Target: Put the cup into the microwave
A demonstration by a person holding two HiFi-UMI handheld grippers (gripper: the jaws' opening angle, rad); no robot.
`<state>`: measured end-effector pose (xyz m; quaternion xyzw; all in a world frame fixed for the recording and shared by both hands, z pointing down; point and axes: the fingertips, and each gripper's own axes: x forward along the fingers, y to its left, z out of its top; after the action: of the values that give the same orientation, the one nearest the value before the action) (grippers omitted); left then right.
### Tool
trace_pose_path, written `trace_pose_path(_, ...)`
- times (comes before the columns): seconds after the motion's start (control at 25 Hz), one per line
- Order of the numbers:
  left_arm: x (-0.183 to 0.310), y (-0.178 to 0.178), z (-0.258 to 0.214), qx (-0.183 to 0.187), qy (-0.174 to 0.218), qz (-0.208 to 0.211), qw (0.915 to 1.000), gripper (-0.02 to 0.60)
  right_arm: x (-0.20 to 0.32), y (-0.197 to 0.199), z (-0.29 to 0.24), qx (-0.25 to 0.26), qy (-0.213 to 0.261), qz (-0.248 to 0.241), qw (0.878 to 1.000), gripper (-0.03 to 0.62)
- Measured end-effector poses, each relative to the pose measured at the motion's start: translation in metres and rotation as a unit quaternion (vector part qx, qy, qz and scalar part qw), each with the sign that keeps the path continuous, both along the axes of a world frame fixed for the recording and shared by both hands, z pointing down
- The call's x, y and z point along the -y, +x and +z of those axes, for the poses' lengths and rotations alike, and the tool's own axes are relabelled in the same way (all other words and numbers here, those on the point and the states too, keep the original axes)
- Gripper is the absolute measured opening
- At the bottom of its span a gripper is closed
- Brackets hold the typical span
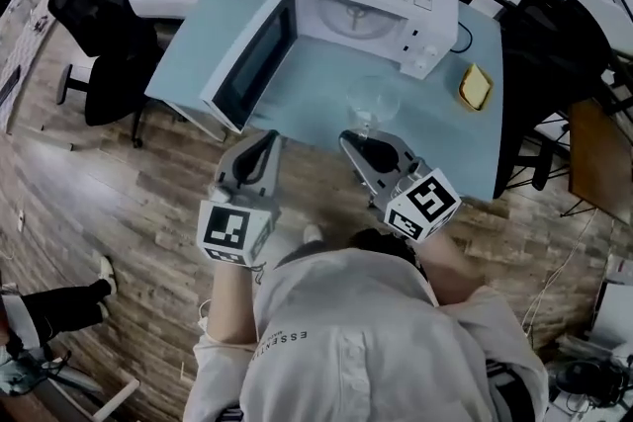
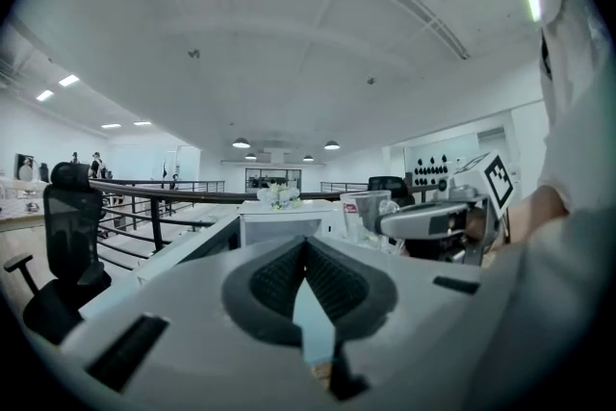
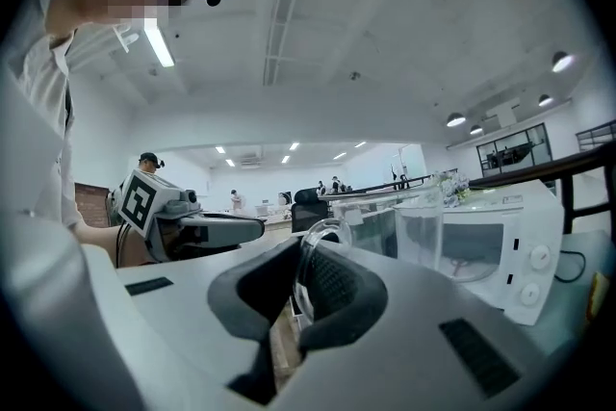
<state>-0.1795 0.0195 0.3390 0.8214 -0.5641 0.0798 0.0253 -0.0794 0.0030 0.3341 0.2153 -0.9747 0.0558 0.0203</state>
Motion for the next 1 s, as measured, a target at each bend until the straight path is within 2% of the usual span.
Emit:
trace_pose_path(0.36, 0.074, -0.01, 0.02, -0.008, -0.003, 0.035, 0.9993, 0.002, 0.076, -0.022, 0.024, -0.003, -0.015, 0.016, 1.0, 0.025)
trace_pose_path(0.72, 0.164, -0.005, 0.044, -0.015, -0.012, 0.052, 0.9985, 0.002, 0.171, -0.029, 0.055, -0.01, -0.009, -0.008, 1.0, 0.026)
trace_pose_path(0.88, 0.196, 0.001, 0.057, -0.007, -0.009, 0.06, 0.9982, 0.002, 0.208, -0.03, 0.073, -0.012, -0.014, -0.015, 1.0, 0.026)
trace_pose_path(1.0, 0.216, 0.005, 0.066, -0.021, -0.021, 0.056, 0.998, 0.002, 0.233, -0.032, 0.093, -0.015, -0.023, -0.018, 0.999, 0.026)
